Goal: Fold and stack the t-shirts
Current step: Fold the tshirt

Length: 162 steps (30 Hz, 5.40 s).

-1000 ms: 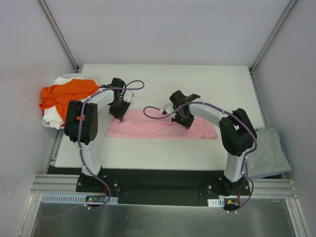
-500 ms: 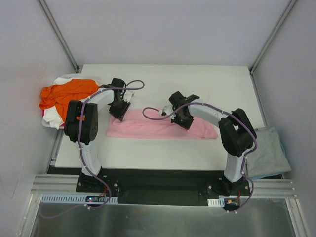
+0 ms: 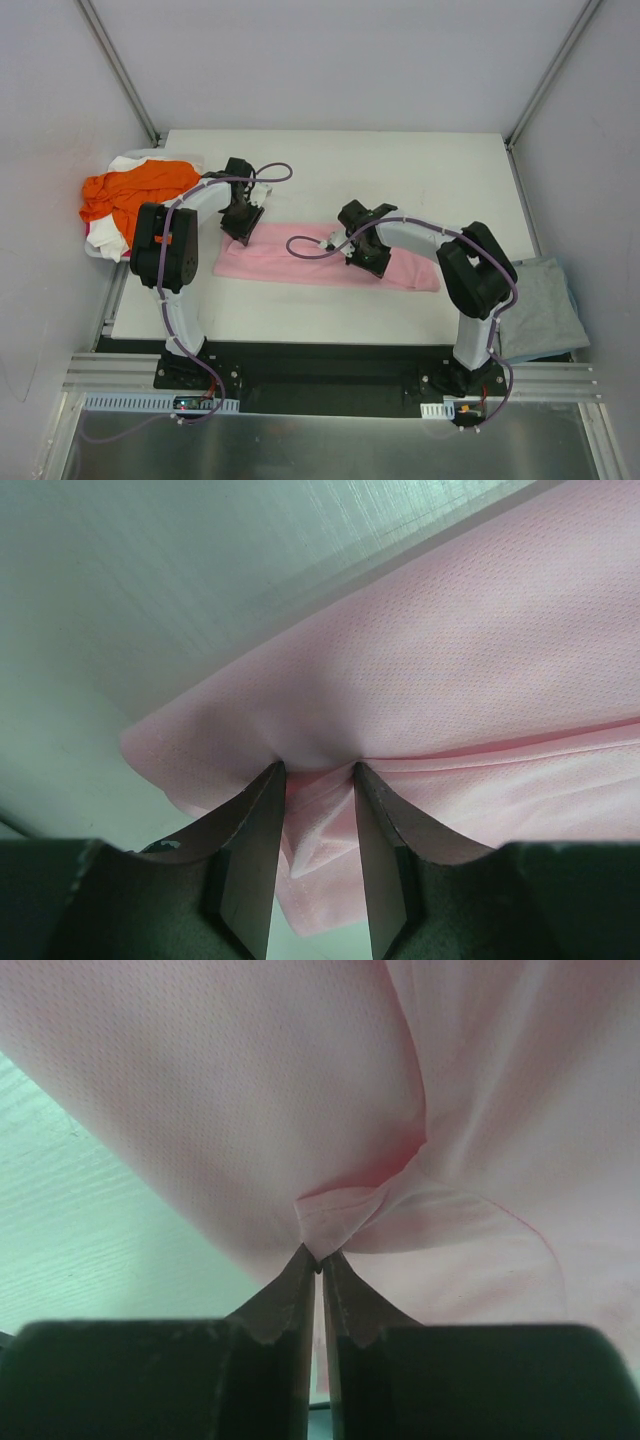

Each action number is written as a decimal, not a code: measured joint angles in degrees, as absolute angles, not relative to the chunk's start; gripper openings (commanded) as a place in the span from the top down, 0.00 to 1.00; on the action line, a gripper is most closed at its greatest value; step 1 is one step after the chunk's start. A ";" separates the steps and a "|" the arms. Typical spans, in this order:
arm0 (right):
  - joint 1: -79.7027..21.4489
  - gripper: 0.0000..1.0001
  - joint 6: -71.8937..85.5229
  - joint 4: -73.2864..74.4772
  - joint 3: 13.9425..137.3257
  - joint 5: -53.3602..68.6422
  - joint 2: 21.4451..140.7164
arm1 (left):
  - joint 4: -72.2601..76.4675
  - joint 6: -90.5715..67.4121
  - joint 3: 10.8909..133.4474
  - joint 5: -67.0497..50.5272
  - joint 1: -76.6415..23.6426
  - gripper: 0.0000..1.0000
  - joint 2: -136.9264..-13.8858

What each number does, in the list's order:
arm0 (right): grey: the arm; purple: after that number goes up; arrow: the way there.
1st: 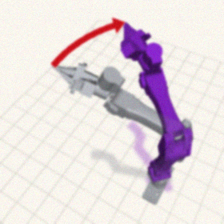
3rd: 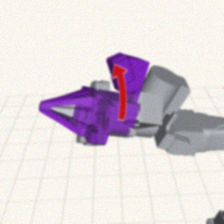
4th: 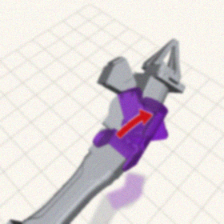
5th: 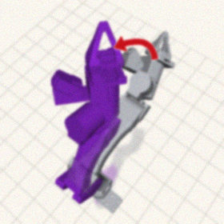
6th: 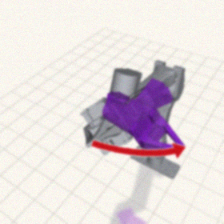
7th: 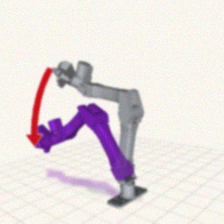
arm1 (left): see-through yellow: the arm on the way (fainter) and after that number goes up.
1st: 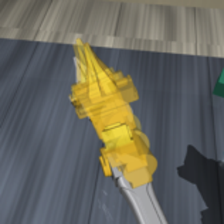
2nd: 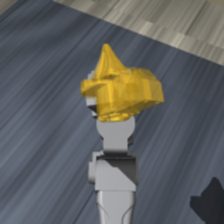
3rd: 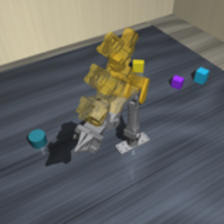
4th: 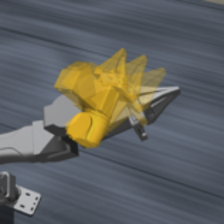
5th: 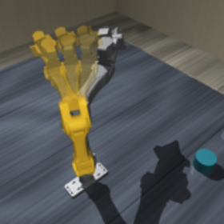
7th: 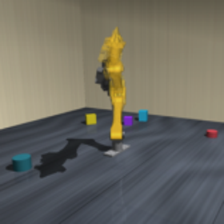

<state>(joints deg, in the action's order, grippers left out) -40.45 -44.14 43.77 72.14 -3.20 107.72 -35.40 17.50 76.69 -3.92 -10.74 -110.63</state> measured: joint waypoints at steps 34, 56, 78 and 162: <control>-40.10 0.30 -44.01 44.29 76.53 -10.37 99.04 | -35.18 17.54 77.01 -3.88 -10.74 0.42 -110.06; -39.83 0.27 -42.44 42.33 73.01 -13.17 91.57 | -33.74 17.34 76.64 -7.64 -10.74 0.33 -98.10; -38.96 0.28 -42.41 41.78 70.46 -13.04 92.05 | -31.64 17.85 70.32 -6.55 -10.74 0.40 -102.89; -38.02 0.32 -42.41 41.91 70.37 -12.36 96.09 | -32.32 18.48 75.07 -4.49 -10.39 0.71 -106.89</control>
<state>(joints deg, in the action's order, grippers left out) -38.02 -42.41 41.91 70.37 -12.36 96.09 -32.32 18.48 75.07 -4.49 -10.39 -106.89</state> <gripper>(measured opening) 0.679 0.284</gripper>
